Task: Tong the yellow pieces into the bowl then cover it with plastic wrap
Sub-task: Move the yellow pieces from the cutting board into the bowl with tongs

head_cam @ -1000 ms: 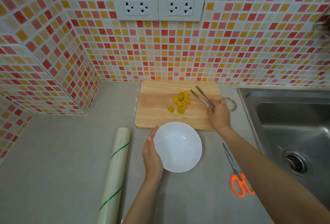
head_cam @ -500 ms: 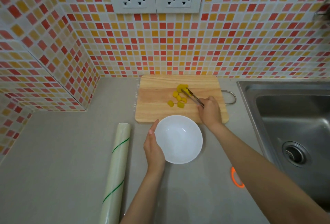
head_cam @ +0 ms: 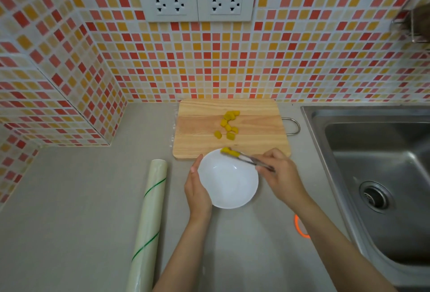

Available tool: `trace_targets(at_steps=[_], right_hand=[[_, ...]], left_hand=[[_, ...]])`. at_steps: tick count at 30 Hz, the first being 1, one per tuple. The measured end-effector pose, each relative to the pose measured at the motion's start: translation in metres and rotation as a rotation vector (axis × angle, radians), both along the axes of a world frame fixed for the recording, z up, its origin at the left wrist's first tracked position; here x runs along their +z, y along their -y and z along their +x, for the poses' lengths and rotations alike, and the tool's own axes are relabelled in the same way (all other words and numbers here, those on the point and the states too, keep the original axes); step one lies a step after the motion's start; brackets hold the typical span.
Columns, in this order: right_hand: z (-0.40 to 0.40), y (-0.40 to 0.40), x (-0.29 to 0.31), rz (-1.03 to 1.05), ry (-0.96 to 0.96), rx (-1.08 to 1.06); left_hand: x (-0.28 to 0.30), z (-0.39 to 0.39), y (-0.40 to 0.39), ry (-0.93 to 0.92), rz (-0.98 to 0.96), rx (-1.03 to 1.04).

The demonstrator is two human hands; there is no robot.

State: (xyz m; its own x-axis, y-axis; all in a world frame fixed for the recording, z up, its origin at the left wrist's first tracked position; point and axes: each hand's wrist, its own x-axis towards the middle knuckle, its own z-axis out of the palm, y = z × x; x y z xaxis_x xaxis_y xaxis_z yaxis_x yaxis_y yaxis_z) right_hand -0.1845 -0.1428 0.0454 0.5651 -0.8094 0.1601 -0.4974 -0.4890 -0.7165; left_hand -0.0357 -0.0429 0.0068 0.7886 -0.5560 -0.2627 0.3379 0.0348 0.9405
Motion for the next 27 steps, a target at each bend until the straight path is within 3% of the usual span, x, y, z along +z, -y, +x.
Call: trace_targets(at_steps=[4, 6, 10, 13, 17, 23, 27], right_hand=[[-0.012, -0.010, 0.005, 0.035, -0.146, 0.131], [-0.011, -0.004, 0.008, 0.067, -0.125, 0.139], [-0.001, 0.024, 0.007, 0.018, -0.062, -0.026], [0.013, 0.046, -0.007, 0.034, -0.156, -0.133], [0.028, 0.053, -0.028, 0.065, -0.245, -0.116], [0.031, 0.043, -0.028, 0.060, -0.121, -0.142], [0.016, 0.025, -0.012, 0.096, 0.012, -0.051]], left_hand=[[0.001, -0.001, -0.002, -0.007, 0.004, -0.015], [0.001, 0.000, -0.003, -0.001, 0.011, -0.020], [0.002, 0.000, -0.002, 0.001, 0.010, -0.010], [0.003, -0.001, -0.002, -0.013, -0.005, -0.002], [0.001, -0.001, -0.002, -0.019, 0.000, 0.008], [0.001, -0.002, -0.004, -0.004, -0.007, 0.000], [-0.001, -0.002, -0.003, -0.001, -0.008, -0.003]])
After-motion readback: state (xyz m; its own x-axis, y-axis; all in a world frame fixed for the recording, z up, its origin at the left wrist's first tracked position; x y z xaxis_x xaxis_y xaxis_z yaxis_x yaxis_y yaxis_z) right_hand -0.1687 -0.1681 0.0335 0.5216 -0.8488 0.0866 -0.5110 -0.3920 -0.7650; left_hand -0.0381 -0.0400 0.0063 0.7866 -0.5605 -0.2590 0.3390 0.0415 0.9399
